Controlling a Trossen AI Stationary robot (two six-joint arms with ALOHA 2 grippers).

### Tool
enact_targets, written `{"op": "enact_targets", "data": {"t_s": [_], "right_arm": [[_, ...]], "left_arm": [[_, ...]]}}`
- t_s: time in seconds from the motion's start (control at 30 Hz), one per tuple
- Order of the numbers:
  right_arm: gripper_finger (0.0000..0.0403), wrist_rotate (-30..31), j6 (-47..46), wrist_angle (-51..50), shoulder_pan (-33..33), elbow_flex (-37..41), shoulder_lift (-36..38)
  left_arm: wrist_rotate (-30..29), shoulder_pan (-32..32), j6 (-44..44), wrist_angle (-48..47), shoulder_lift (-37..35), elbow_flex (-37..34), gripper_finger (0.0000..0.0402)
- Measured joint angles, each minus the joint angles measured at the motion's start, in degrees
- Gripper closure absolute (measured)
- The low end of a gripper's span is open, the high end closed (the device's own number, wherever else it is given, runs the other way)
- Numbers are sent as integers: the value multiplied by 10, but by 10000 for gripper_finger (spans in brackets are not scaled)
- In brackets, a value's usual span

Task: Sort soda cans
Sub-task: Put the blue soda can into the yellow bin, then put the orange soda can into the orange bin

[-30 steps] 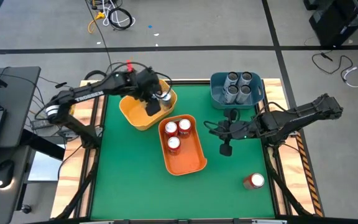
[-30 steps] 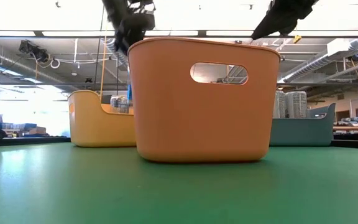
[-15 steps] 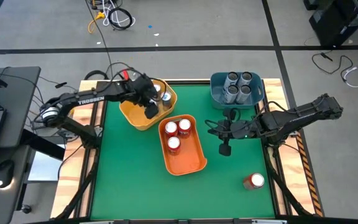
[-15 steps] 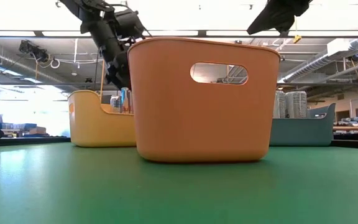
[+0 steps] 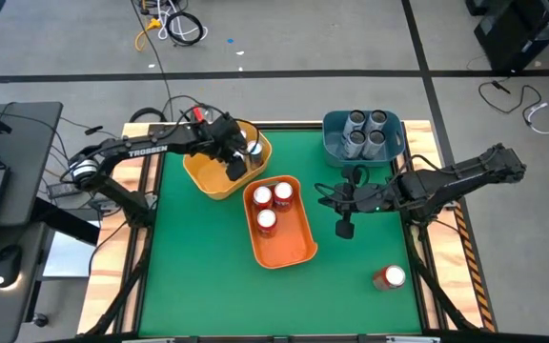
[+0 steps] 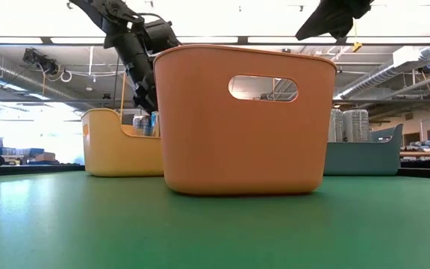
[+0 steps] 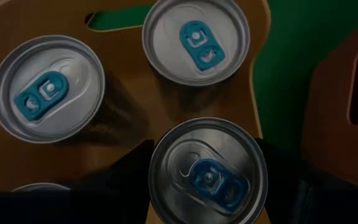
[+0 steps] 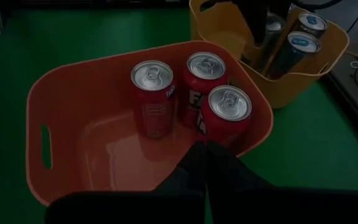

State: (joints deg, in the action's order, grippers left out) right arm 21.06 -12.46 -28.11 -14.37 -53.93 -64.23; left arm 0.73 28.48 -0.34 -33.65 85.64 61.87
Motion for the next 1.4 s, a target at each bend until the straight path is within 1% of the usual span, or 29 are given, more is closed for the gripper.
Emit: {"op": "enact_targets", "data": {"t_s": [0.13, 0.33, 0.37, 0.5, 0.53, 0.6, 0.7, 0.97, 1.4], "right_arm": [[403, 0, 0, 0, 0, 0, 0], [403, 0, 1, 0, 0, 0, 0], [403, 0, 0, 0, 0, 0, 0], [403, -1, 2, 0, 0, 0, 0], [403, -1, 2, 0, 0, 0, 0], [403, -1, 2, 0, 0, 0, 0], [403, -1, 2, 0, 0, 0, 0], [403, -1, 2, 0, 0, 0, 0], [403, -4, 2, -1, 0, 0, 0]], "left_arm": [[0, 0, -1, -23, 3, 15, 172], [0, -1, -7, -32, 4, 22, 169], [0, -1, -14, -34, 4, 22, 156], [0, -1, -17, -52, 4, 22, 75], [1, -1, -17, -52, 4, 22, 61], [1, -2, -18, -53, 4, 22, 47], [1, -3, -16, -51, 4, 22, 45], [0, -4, -18, -59, 3, 23, 58], [0, -8, -33, -181, 2, 48, 58]]}}
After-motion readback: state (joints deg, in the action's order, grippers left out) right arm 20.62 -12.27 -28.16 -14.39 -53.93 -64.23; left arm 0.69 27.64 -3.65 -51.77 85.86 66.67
